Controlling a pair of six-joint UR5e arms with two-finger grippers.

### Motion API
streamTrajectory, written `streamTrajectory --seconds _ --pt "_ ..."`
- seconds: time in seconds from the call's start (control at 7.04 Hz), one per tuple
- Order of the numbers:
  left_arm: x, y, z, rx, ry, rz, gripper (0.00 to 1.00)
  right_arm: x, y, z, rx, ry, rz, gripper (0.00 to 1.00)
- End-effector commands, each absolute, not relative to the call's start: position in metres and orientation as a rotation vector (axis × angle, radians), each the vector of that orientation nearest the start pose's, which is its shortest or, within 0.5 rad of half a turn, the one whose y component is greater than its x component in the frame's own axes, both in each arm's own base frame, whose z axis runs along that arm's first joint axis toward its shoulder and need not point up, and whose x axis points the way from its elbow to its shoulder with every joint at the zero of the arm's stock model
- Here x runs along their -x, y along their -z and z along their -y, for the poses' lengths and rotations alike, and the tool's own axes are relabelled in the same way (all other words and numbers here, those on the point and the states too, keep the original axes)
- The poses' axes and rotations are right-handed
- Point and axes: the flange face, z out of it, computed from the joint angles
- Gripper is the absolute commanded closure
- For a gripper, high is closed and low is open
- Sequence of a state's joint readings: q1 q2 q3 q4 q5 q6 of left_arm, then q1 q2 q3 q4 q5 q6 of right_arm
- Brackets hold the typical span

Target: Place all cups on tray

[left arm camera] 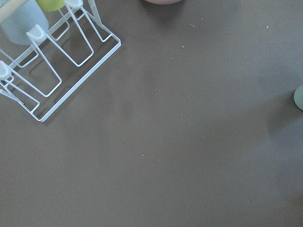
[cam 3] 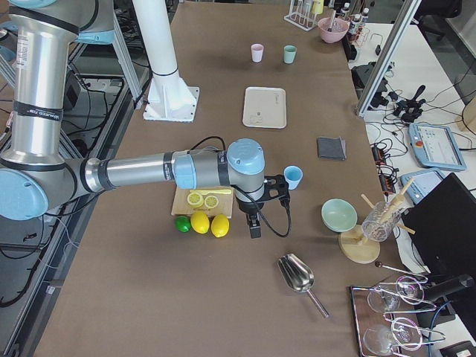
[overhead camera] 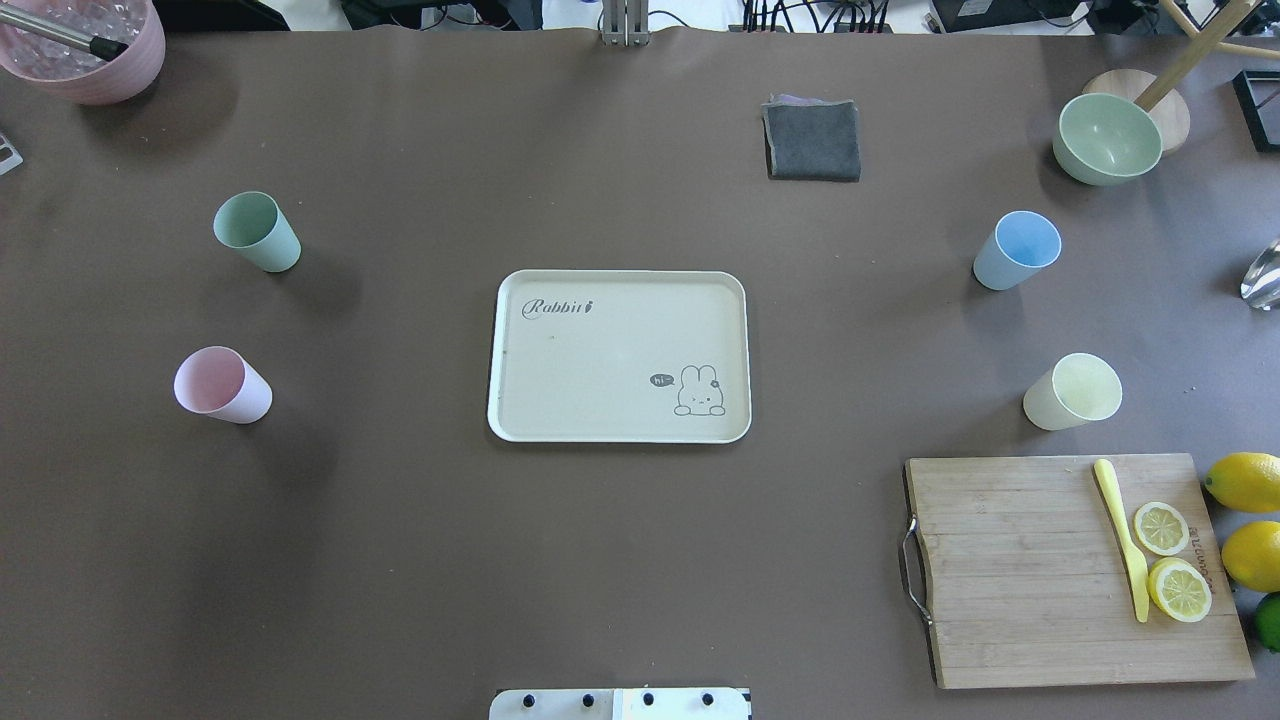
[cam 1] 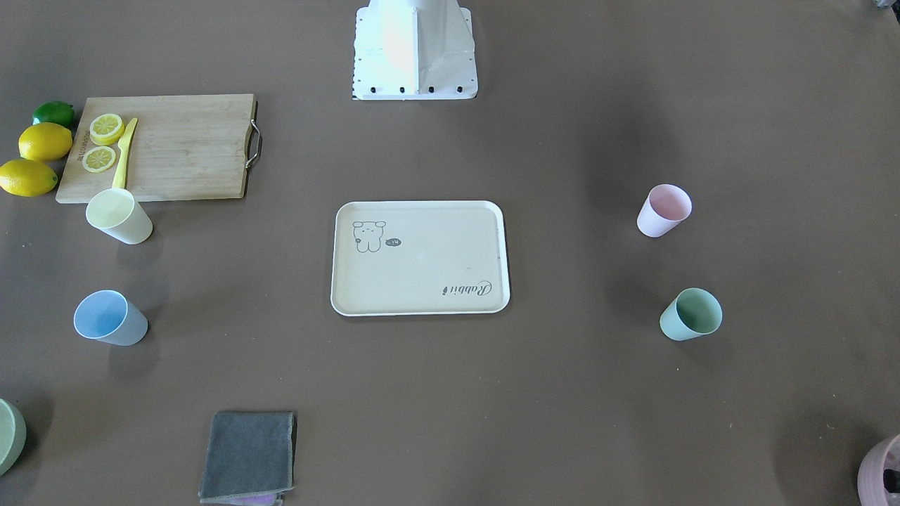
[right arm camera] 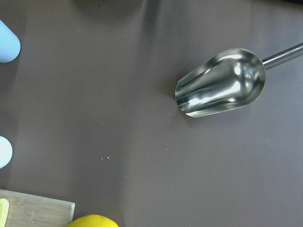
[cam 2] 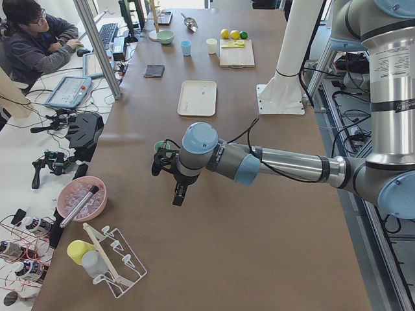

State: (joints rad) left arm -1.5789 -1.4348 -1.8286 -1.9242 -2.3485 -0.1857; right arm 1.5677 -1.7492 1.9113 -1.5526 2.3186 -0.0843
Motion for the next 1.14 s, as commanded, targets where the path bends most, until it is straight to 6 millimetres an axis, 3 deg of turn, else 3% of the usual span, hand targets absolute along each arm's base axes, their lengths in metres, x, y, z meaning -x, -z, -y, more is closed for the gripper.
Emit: streamTrajectory --seconds 0.0,0.14,0.28,0.43,0.57,0.71,0.85,0.99 --pt "0.070 -0.542 0.465 -0.491 -0.042 -0.774 0.02 -0.064 -0.558 0.428 -0.303 0.180 0.734 0.00" --pt "0.069 -0.549 0.462 -0.547 -0.066 -0.775 0.02 -0.064 -0.552 0.433 -0.297 0.133 0.741 0.00" --pt "0.070 -0.560 0.464 -0.615 -0.089 -0.774 0.02 -0.064 -0.533 0.446 -0.289 0.022 0.767 0.00" --pt "0.064 -0.554 0.475 -0.628 -0.076 -0.791 0.02 -0.058 -0.517 0.459 -0.285 -0.020 0.803 0.00" --pt "0.043 -0.533 0.504 -0.647 -0.119 -0.807 0.02 -0.045 -0.502 0.474 -0.276 -0.043 0.823 0.00" --pt "0.013 -0.526 0.527 -0.620 -0.156 -0.830 0.02 -0.008 -0.480 0.496 -0.244 -0.069 0.839 0.00" --pt "-0.020 -0.526 0.543 -0.520 -0.070 -0.879 0.01 0.021 -0.463 0.519 -0.233 -0.079 0.837 0.00" --pt "-0.067 -0.505 0.571 -0.487 -0.095 -0.917 0.01 0.044 -0.454 0.535 -0.227 -0.066 0.836 0.00"
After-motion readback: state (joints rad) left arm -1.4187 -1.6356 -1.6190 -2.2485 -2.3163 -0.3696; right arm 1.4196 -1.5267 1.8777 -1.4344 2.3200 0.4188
